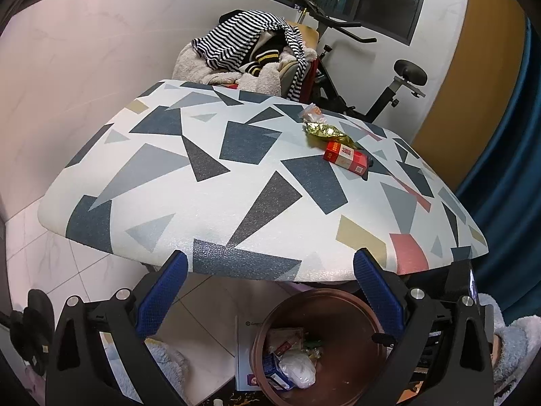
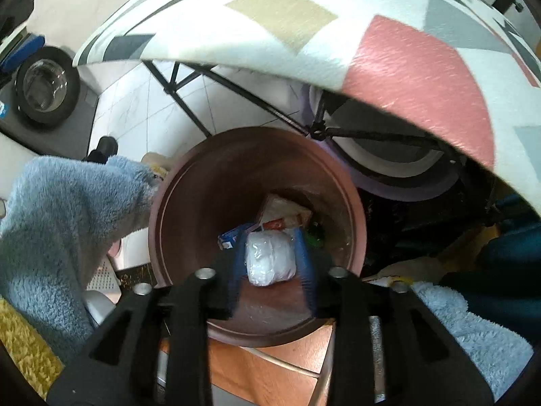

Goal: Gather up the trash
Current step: 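Carry white bag and lighter over the brown bin and open both grippers, then move both grippers back to the table toward the red cigarette pack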

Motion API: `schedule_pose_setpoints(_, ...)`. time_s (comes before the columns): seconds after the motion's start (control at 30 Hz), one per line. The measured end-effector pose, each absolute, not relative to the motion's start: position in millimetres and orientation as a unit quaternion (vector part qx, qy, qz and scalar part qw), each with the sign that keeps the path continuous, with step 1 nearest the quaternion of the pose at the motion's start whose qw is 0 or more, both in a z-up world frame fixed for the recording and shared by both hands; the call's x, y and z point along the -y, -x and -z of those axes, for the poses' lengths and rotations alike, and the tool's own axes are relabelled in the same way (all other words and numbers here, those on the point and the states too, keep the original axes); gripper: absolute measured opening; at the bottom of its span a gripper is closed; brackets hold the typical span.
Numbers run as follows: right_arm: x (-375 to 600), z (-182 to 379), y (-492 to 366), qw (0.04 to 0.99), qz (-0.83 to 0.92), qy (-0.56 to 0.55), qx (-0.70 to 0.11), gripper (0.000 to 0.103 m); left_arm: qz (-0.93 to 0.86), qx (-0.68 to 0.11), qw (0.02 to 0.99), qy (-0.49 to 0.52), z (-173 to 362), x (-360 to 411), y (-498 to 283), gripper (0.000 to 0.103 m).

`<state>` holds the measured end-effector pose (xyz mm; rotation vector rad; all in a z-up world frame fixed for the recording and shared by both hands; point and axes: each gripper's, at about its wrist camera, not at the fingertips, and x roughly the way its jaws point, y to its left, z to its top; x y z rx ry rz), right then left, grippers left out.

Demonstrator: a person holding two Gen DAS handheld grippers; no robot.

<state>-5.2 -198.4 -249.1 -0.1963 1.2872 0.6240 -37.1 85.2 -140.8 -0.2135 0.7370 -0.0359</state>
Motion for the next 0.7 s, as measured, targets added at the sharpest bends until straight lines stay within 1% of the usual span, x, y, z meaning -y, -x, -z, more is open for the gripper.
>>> schedule_pose_setpoints(0.03,201,247,5,0.755,-0.281,0.087,-0.586,0.054,0.018,-0.360,0.927,0.104,141,-86,37,0.096)
schedule_pose_setpoints(0.1,203,239,5,0.763,-0.276,0.083,-0.578,0.076,0.017,-0.361,0.927,0.103,141,-86,36,0.096)
schedule_pose_setpoints(0.13,205,232,5,0.771,-0.275,0.081,-0.568,0.080,0.017,-0.361,0.927,0.103,141,-85,36,0.096)
schedule_pose_setpoints(0.17,206,226,5,0.779,-0.274,0.080,-0.558,0.089,0.018,-0.362,0.927,0.102,141,-85,35,0.096)
schedule_pose_setpoints(0.2,207,224,2,0.784,-0.272,0.079,-0.552,0.094,0.018,-0.363,0.926,0.102,142,-85,35,0.096)
schedule_pose_setpoints(0.3,213,208,-2,0.804,-0.264,0.073,-0.527,0.097,0.019,-0.366,0.925,0.101,142,-84,32,0.096)
schedule_pose_setpoints(0.43,226,192,-15,0.825,-0.246,0.053,-0.506,0.097,0.020,-0.366,0.925,0.098,142,-81,30,0.096)
schedule_pose_setpoints(0.7,246,181,-46,0.835,-0.211,0.019,-0.508,0.097,0.019,-0.369,0.924,0.100,143,-80,27,0.096)
